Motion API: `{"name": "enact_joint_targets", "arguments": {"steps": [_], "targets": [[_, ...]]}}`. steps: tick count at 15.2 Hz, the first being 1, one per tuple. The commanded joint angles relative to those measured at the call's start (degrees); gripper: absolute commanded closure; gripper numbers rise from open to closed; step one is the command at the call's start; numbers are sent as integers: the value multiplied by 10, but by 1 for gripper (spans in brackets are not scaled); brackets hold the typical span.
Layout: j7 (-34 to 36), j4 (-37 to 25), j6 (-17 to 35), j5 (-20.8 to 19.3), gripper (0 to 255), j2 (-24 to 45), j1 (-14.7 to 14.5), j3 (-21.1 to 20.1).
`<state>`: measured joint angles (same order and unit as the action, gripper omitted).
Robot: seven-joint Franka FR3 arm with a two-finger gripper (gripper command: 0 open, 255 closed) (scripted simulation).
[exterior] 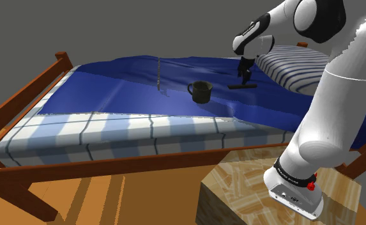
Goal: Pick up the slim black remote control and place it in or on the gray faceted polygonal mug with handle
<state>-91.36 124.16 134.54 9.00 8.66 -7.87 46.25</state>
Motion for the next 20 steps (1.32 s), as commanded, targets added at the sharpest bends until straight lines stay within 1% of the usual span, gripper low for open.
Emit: {"name": "enact_joint_targets", "arguments": {"steps": [1,6,14,15,20], "targets": [[-20,-3,9,20,0,19,7,-6],[-50,3,41,64,0,58,24,-24],[-49,3,41,64,0,58,24,-24],[-49,3,41,64,255,58,24,-24],[-50,2,41,65,255,59,25,-25]]}}
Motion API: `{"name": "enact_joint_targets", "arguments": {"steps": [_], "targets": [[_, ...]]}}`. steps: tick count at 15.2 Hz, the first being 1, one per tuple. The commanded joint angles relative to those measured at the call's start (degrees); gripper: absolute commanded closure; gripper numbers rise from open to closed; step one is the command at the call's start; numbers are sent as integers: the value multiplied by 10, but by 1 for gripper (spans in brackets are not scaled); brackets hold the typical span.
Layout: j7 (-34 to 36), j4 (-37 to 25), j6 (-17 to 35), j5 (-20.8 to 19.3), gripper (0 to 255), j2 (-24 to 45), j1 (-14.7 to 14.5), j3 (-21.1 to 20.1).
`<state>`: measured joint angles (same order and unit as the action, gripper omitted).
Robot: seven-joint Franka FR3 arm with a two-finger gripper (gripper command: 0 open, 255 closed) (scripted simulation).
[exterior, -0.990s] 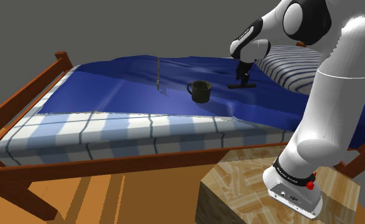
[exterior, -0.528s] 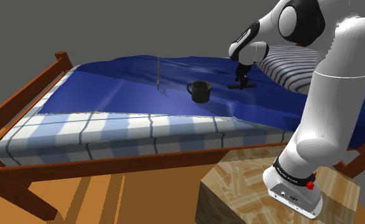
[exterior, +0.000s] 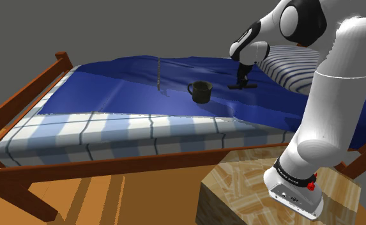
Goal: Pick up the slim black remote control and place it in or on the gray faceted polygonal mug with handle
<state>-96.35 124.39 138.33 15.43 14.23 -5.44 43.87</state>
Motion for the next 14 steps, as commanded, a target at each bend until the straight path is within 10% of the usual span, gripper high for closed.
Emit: {"name": "enact_joint_targets", "arguments": {"steps": [1,14], "targets": [[0,0,4,1,255,3,0,-1],[47,-22,-60,-68,255,-58,-24,26]]}}
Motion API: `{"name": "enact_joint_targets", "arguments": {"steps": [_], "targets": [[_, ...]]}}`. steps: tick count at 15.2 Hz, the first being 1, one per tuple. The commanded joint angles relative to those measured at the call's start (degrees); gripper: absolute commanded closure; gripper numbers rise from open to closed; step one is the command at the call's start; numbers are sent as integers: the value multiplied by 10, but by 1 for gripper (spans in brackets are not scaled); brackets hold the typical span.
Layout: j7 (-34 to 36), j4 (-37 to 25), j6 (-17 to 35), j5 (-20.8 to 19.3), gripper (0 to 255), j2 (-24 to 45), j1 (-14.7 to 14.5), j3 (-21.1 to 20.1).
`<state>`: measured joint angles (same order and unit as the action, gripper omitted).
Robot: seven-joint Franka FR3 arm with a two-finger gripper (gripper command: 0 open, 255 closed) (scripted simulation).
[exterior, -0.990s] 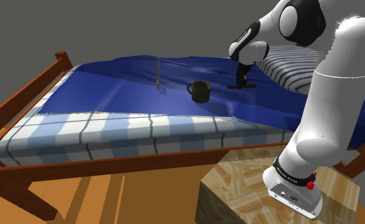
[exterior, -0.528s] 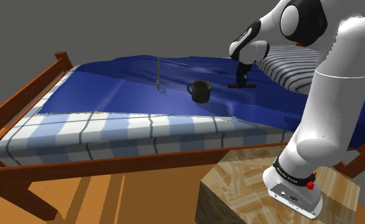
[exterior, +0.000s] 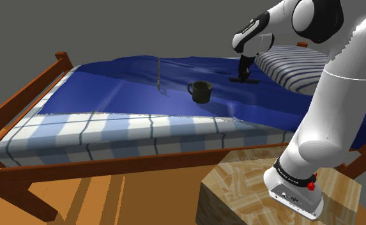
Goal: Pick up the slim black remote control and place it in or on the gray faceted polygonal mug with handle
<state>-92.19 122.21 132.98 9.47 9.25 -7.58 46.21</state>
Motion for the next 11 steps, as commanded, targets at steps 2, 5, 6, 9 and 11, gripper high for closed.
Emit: {"name": "enact_joint_targets", "arguments": {"steps": [2,5,6,9,11], "targets": [[14,-7,-20,-21,255,-19,-6,6],[26,-17,-40,-37,255,-35,-10,9],[29,-21,-47,-43,255,-40,-11,10],[39,-33,-69,-57,255,-54,-14,11],[45,-42,-83,-65,255,-63,-16,12]]}}
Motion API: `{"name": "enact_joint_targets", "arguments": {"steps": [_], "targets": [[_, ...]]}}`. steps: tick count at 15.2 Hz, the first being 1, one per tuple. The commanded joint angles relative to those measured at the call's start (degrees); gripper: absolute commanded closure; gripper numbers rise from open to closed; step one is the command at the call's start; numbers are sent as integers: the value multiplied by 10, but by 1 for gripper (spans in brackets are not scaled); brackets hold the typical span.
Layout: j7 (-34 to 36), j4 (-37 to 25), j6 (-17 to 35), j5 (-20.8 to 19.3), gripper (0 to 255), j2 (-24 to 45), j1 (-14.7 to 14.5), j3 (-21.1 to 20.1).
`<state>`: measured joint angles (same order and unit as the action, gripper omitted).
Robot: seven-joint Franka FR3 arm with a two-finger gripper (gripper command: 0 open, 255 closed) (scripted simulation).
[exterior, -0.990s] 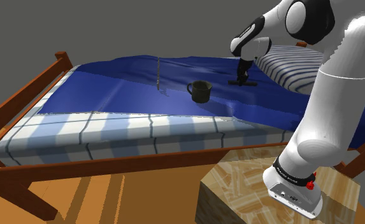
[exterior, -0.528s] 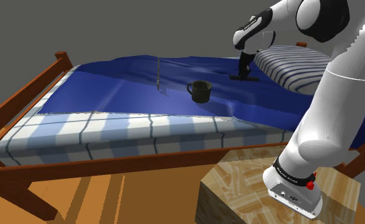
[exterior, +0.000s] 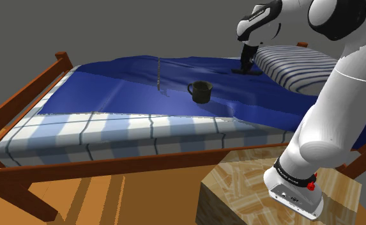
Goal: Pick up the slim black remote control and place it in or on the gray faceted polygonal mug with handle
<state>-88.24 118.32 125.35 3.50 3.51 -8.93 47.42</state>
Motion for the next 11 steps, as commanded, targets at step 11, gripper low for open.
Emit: {"name": "enact_joint_targets", "arguments": {"steps": [11], "targets": [[29,-60,-88,-38,255,-41,-7,-3]]}}
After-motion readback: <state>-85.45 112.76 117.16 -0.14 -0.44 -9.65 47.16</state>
